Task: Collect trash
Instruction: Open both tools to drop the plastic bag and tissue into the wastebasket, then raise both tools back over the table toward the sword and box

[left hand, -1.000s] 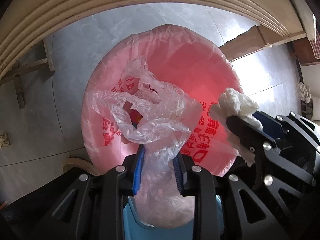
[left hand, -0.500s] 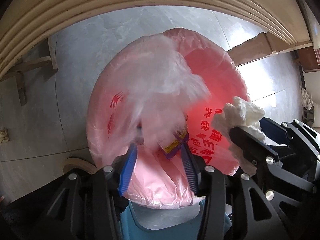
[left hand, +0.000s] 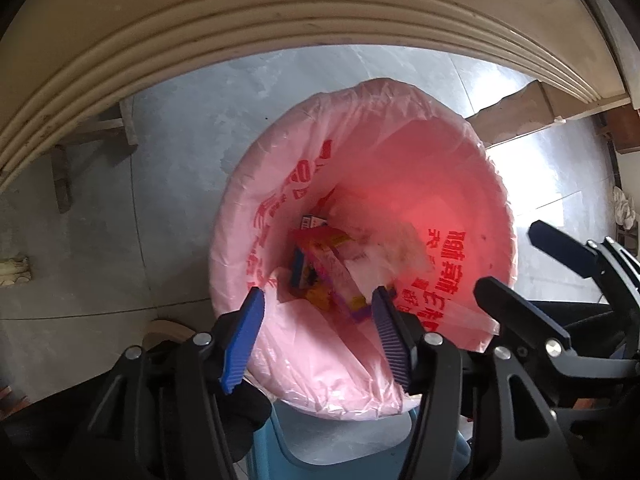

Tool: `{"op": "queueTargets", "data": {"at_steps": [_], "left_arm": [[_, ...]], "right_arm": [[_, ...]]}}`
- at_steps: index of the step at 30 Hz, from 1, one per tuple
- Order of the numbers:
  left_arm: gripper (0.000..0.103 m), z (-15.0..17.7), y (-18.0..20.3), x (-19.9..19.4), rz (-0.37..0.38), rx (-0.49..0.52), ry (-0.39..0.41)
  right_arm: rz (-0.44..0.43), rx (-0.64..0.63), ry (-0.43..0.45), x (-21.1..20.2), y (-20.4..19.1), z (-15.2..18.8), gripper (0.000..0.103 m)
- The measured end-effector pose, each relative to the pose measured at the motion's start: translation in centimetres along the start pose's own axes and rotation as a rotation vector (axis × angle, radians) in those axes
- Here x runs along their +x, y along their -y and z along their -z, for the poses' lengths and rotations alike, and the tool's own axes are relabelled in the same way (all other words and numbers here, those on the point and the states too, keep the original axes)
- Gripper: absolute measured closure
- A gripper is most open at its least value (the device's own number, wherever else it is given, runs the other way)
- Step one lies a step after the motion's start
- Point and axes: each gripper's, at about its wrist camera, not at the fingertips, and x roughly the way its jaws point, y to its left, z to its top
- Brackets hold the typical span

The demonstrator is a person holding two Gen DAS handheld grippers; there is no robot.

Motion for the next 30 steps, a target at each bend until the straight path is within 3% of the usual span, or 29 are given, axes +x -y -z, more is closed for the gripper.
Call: {"op": "queueTargets", "data": {"at_steps": [6, 17, 28, 30], "left_arm": [[0.033, 0.2, -0.3, -0.9, -0.049, 0.006, 0.035], [0.028, 2.2, -0.7, -5.3, -0.124, -0.011, 0.133], [0.027, 5.0, -1.1, -15.7, -0.159, -0.021, 0.335], [0.021, 5.5, -1.0, -17.7, -0.153, -0.023, 0.371]], "right_arm": [[-0.003, 0.011, 0.015, -0.6, 0.2, -0.2, 0.035], [0.034, -0.028, 0.128, -4.9, -1.3, -0.6, 0.029], [0.042, -0.074, 0.285, -13.0, -4.0, -0.2, 0.025], [0.036, -0.081, 0.314, -14.6, -4.6, -0.2, 0.021]]}}
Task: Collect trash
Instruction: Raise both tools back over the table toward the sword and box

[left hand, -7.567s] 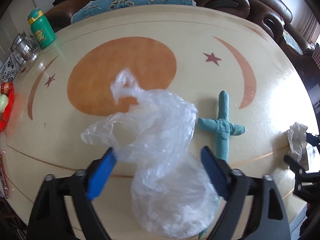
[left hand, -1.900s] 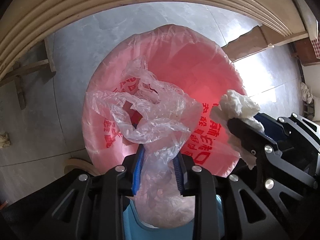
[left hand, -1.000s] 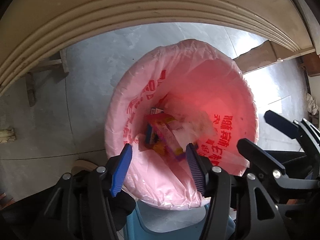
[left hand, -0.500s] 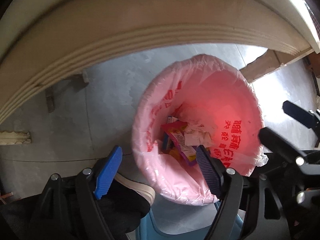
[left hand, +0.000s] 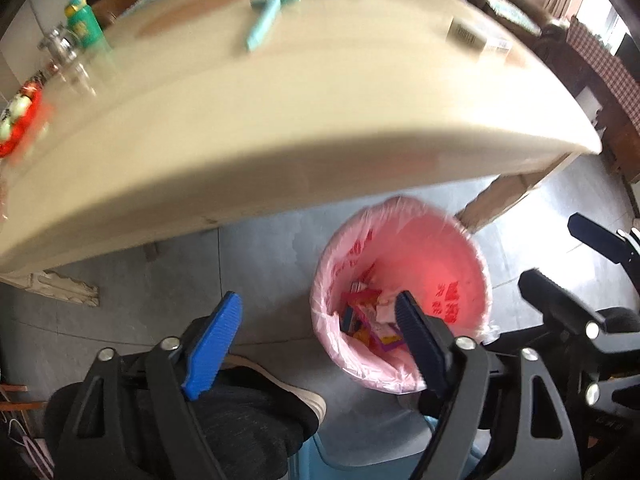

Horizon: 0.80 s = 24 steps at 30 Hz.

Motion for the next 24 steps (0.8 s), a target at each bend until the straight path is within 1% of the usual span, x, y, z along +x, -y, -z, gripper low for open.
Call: {"op": "queueTargets", "data": {"at_steps": [4, 6, 9, 13, 15, 18, 20, 21, 24], "left_arm": [[0.018, -0.8, -0.4, -4.6, 0.009, -0.007, 0.087], [0.013, -1.3, -0.8, -6.7, 0.008, -0.017, 0.122], [0.011, -1.9, -1.2, -9.0, 0.007, -0.027, 0.165], [0.011, -2.8, -1.5, -12.0, -0.015, -0.032, 0.225], [0.01, -3.4, -1.5, -13.2, -0.019, -0.016, 0.252], [0.01, -4.6, -1.8, -14.7, -0.033, -0.011, 0.28], [0.01, -5.9, -1.9, -15.3, -0.007, 0.005, 0.282], [0.01, -6.4, -2.0, -15.5, -0.009, 0.011, 0.286], [0.009, -7.9, -1.8, -15.6, -0.048, 0.031, 0.298]], "right_arm": [[0.005, -0.03, 0.067, -3.5, -0.9, -1.0, 0.017], [0.011, -0.041, 0.101, -5.2, -1.1, -1.5, 0.015], [-0.005, -0.033, 0.149, -7.6, -1.0, -2.2, 0.013], [-0.014, -0.019, 0.193, -10.3, -0.4, -2.9, 0.009], [-0.006, -0.024, 0.219, -11.7, 0.0, -3.4, 0.008], [0.03, -0.044, 0.252, -13.1, 0.7, -4.1, 0.007], [0.043, -0.062, 0.262, -13.7, 1.1, -4.8, 0.007], [0.046, -0.074, 0.262, -13.9, 1.4, -5.2, 0.007], [0.068, -0.1, 0.267, -14.3, 2.4, -6.4, 0.007]]}}
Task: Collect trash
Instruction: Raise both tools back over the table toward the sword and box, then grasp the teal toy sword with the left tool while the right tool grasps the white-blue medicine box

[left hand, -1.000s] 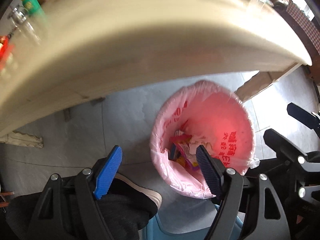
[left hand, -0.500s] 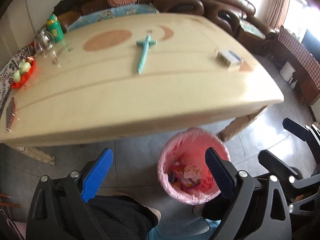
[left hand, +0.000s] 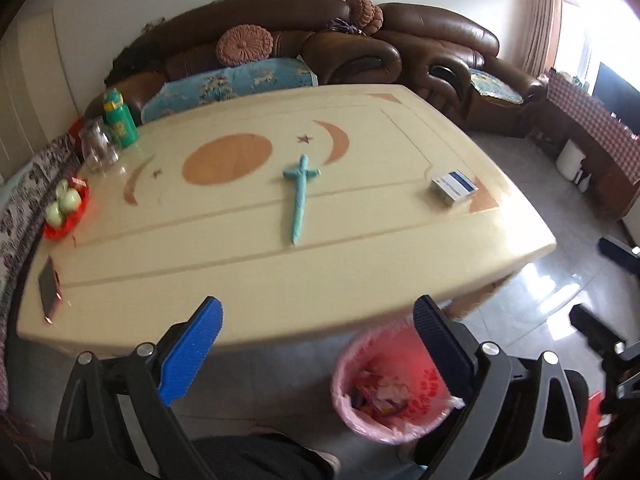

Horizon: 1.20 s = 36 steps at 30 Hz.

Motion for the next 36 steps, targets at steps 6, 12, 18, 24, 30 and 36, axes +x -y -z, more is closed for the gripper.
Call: {"op": "queueTargets", "data": {"at_steps": [6, 12, 18, 24, 30, 36], "left_arm": [[0.009, -3.3, 0.0, 2.3, 0.013, 0.031, -0.01], [0.009, -6.3, -1.0, 8.7, 0.023, 0.03, -0.087], [0.009, -8.3, -1.4, 16.3, 0.016, 0.034, -0.163], [0.009, -9.6, -1.8, 22.5, 0.014, 0.025, -0.229], [0.009, -10.5, -2.1, 26.4, 0.012, 0.019, -0.264], [0.009, -10.7, -2.6, 29.0, -0.001, 0.022, -0.288]], "right_arm": [[0.004, -0.017, -0.01, 1.6, 2.8, -2.0, 0.006], [-0.004, 0.023, -0.038, 5.6, 6.6, -3.6, 0.006], [-0.007, 0.096, -0.105, 12.7, 11.1, -4.0, 0.006], [-0.006, 0.096, -0.175, 19.3, 13.0, -4.0, 0.006], [-0.024, 0.142, -0.218, 23.8, 15.0, -4.3, 0.006], [-0.026, 0.149, -0.248, 26.8, 15.9, -4.2, 0.006]]}}
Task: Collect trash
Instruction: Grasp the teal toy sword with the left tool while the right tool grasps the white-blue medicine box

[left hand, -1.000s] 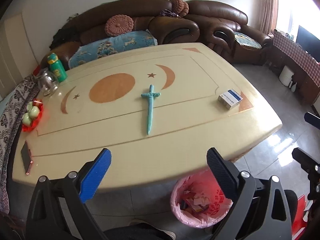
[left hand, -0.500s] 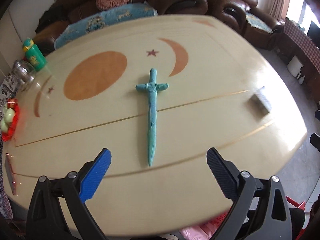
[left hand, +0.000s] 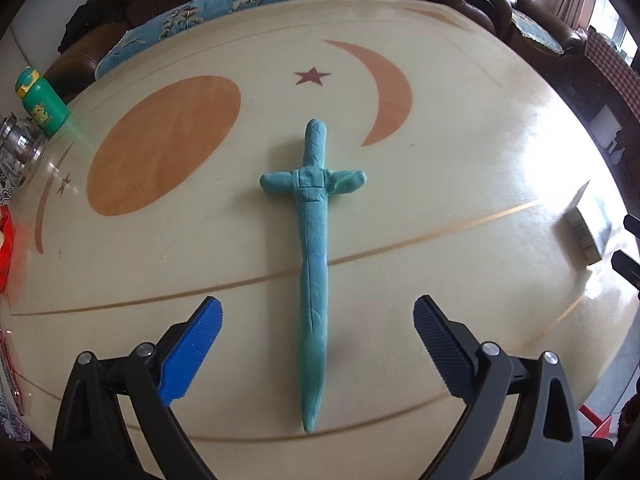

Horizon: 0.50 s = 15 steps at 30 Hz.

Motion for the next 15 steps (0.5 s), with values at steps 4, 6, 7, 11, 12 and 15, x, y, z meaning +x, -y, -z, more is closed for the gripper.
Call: {"op": "queueTargets", "data": {"at_steps": [4, 6, 7, 11, 12, 15], "left_arm": [[0.009, -0.5, -0.2, 1.2, -0.004, -0.003, -0.013], [0.009, -0.8, -0.3, 1.5, -0.004, -0.006, -0.015], [0.009, -0.9, -0.4, 1.7, -0.003, -0.007, -0.017], [0.009, -1.2, -0.6, 2.2, 0.003, -0.007, -0.023], [0.009, -1.3, -0.8, 2.2, 0.007, -0.01, -0.026], [0.009, -1.6, -1.0, 2.4, 0.012, -0.018, -0.027]], "right_arm": [[0.004, 0.001, -0.005, 1.1, 0.3, -0.4, 0.006], [0.001, 0.001, -0.008, 1.5, 0.2, -0.7, 0.006], [0.006, 0.0, -0.01, 1.7, 0.2, -0.8, 0.006], [0.016, 0.003, -0.018, 2.5, 0.3, -0.9, 0.006], [0.015, 0.005, -0.02, 2.6, 0.4, -0.8, 0.006], [0.02, 0.001, -0.028, 3.2, 0.3, -0.6, 0.006]]}}
